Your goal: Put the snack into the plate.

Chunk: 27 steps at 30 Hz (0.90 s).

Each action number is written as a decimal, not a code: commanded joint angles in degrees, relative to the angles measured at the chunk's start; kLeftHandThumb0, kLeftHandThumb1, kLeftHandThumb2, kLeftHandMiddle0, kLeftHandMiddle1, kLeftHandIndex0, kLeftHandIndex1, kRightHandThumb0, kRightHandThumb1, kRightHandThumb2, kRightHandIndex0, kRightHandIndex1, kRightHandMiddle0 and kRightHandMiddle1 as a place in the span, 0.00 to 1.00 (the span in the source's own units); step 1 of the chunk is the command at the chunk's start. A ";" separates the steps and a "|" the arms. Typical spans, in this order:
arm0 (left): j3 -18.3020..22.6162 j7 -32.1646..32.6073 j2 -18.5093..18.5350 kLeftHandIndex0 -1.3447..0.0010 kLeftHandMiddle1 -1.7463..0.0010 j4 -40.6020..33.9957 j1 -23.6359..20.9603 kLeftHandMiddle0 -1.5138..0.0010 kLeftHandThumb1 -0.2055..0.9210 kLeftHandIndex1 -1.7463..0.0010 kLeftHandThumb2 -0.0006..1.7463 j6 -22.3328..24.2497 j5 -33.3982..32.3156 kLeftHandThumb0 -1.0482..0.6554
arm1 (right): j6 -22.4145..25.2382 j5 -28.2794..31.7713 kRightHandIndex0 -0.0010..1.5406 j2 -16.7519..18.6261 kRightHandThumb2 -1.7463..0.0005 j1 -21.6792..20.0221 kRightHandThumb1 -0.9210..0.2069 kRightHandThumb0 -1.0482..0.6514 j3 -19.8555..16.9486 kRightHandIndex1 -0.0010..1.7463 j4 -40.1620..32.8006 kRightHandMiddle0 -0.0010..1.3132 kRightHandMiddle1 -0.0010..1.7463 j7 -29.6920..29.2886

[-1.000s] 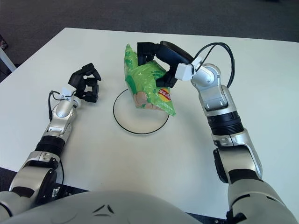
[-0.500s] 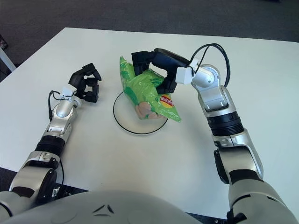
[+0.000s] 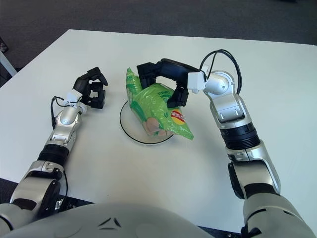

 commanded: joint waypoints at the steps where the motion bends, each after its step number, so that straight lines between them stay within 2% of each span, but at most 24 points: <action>1: -2.24 1.37 -4.59 0.49 0.00 5.01 10.38 0.17 0.38 0.00 0.82 1.24 1.24 0.31 | 1.19 0.21 0.59 -1.42 0.03 0.77 0.90 0.61 1.26 0.99 -0.80 0.63 0.85 2.62; 3: -2.22 1.28 -4.61 0.49 0.00 4.98 10.40 0.17 0.38 0.00 0.82 1.20 1.12 0.31 | 1.43 -0.30 0.59 -1.98 0.04 0.64 0.90 0.61 1.53 1.00 -0.94 0.64 0.83 3.26; 5: -2.18 1.07 -4.66 0.49 0.00 4.95 10.42 0.17 0.38 0.00 0.82 1.20 0.81 0.31 | 1.59 -0.82 0.56 -2.64 0.07 0.48 0.85 0.61 1.81 1.00 -1.04 0.60 0.84 3.99; 10: -2.09 0.94 -4.71 0.49 0.00 4.97 10.43 0.17 0.38 0.00 0.82 1.25 0.52 0.31 | 0.21 -1.37 0.47 -3.28 0.18 0.22 0.67 0.61 2.35 1.00 0.00 0.45 0.89 5.17; 11: -2.09 0.99 -4.69 0.49 0.00 4.98 10.42 0.17 0.38 0.00 0.82 1.28 0.56 0.31 | -0.37 -1.25 0.44 -3.33 0.24 0.06 0.60 0.61 2.57 0.97 0.63 0.41 0.91 5.68; 12: -2.08 1.04 -4.69 0.49 0.00 4.98 10.42 0.17 0.38 0.00 0.82 1.30 0.60 0.31 | -0.77 -1.16 0.35 -3.37 0.36 -0.06 0.48 0.53 2.72 0.92 1.05 0.41 0.90 6.05; 13: -2.11 1.13 -4.64 0.49 0.00 4.99 10.41 0.17 0.38 0.00 0.82 1.29 0.72 0.31 | -0.76 -0.65 0.29 -3.53 0.43 -0.27 0.40 0.48 2.86 0.88 1.70 0.41 0.89 6.95; 16: -2.23 1.35 -4.52 0.48 0.00 4.95 10.40 0.17 0.38 0.00 0.82 1.32 1.07 0.31 | -0.19 0.40 0.17 -4.08 0.45 -0.99 0.50 0.32 3.22 0.71 2.74 0.19 0.83 9.30; 18: -2.31 1.54 -4.47 0.48 0.00 4.88 10.42 0.17 0.38 0.00 0.82 1.36 1.29 0.31 | 0.00 0.90 0.14 -4.31 0.44 -1.41 0.52 0.28 3.40 0.65 3.09 0.13 0.80 10.66; 23: -2.61 2.45 -4.19 0.48 0.00 4.78 10.43 0.17 0.38 0.00 0.82 1.45 2.37 0.31 | -4.00 1.42 0.07 -4.21 0.48 -2.41 0.50 0.19 3.52 0.54 5.91 0.04 0.75 13.68; 27: -2.68 2.85 -4.04 0.48 0.00 5.02 10.33 0.17 0.37 0.00 0.82 1.25 2.94 0.31 | -5.09 1.31 0.04 -4.47 0.51 -3.02 0.49 0.16 3.50 0.48 7.98 0.02 0.73 15.47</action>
